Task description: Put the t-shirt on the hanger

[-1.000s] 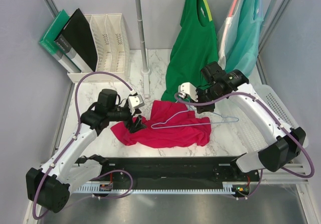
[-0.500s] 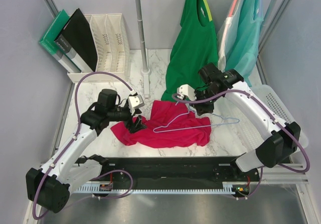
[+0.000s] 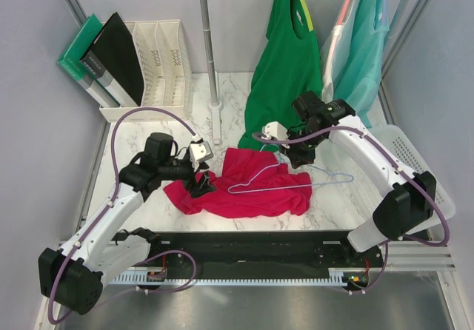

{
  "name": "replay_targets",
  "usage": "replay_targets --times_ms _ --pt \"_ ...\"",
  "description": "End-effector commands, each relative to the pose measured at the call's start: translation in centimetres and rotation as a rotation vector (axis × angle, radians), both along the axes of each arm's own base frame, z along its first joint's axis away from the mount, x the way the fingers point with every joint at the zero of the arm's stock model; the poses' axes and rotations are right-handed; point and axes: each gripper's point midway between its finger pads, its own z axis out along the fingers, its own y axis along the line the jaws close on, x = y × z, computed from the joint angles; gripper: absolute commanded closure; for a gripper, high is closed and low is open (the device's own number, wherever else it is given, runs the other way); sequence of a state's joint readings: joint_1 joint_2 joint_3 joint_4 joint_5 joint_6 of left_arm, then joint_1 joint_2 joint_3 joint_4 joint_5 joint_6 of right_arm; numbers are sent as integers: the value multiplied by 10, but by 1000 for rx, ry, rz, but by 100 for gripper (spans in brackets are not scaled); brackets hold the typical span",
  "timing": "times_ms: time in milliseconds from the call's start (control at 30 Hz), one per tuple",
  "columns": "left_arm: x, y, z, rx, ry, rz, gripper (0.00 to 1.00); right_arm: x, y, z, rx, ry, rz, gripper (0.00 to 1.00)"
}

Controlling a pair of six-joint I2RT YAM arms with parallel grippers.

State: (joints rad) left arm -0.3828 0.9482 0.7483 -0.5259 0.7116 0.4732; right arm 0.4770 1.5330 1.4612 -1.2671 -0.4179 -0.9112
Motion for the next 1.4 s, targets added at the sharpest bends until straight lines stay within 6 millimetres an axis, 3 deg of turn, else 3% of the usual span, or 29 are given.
replay_targets --times_ms 0,533,700,1033,1367 --pt "-1 -2 7 -18 -50 -37 13 13 5 11 54 -20 -27 100" --pt "0 -4 7 -22 -46 -46 13 -15 5 0 38 94 96 100" --pt "2 -5 9 -23 -40 -41 13 -14 18 -3 49 109 105 100" --pt "1 -2 7 -22 -29 -13 13 9 60 -1 126 82 67 100" --pt "1 2 8 -21 -52 -4 14 7 104 -15 168 133 112 100"
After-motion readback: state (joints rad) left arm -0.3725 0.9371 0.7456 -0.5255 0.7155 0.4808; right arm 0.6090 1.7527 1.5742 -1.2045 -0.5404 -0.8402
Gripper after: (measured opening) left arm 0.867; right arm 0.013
